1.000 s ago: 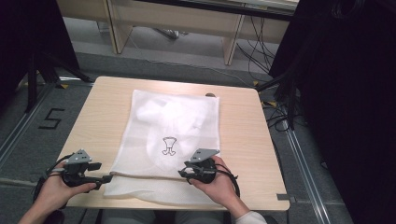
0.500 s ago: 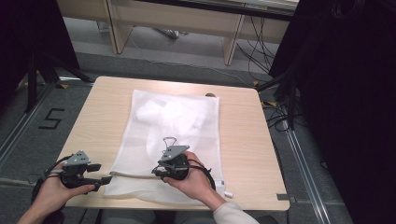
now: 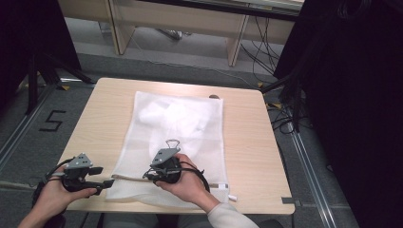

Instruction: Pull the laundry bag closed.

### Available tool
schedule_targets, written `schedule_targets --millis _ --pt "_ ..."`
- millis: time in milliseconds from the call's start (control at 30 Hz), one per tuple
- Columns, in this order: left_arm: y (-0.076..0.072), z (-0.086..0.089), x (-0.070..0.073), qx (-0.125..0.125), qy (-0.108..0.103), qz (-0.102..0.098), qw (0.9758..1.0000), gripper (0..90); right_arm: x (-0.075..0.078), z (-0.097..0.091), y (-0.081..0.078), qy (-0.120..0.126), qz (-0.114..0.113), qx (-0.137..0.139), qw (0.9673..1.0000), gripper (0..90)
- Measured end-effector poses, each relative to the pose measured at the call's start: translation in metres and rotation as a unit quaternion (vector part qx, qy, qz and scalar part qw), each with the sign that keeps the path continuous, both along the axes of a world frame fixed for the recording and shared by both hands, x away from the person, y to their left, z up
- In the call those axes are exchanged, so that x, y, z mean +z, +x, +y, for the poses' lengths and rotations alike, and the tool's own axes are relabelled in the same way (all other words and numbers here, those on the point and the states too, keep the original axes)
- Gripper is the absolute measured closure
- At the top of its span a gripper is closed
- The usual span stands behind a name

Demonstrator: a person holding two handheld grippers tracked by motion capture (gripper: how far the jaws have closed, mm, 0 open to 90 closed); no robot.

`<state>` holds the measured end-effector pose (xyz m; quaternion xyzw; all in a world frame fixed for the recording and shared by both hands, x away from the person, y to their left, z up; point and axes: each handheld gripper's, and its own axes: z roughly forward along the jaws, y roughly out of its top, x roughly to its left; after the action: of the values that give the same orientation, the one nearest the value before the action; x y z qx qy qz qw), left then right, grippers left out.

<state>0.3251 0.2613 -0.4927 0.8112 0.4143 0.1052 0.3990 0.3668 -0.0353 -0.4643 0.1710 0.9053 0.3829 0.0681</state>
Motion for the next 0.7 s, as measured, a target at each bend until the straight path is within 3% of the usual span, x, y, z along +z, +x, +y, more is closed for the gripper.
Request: schedule_targets --millis 700 --pt "0.0 0.001 -0.001 -0.004 0.003 0.011 0.9999 29.7 -0.006 0.041 0.009 -0.008 0.012 0.021 0.9997 69.7"
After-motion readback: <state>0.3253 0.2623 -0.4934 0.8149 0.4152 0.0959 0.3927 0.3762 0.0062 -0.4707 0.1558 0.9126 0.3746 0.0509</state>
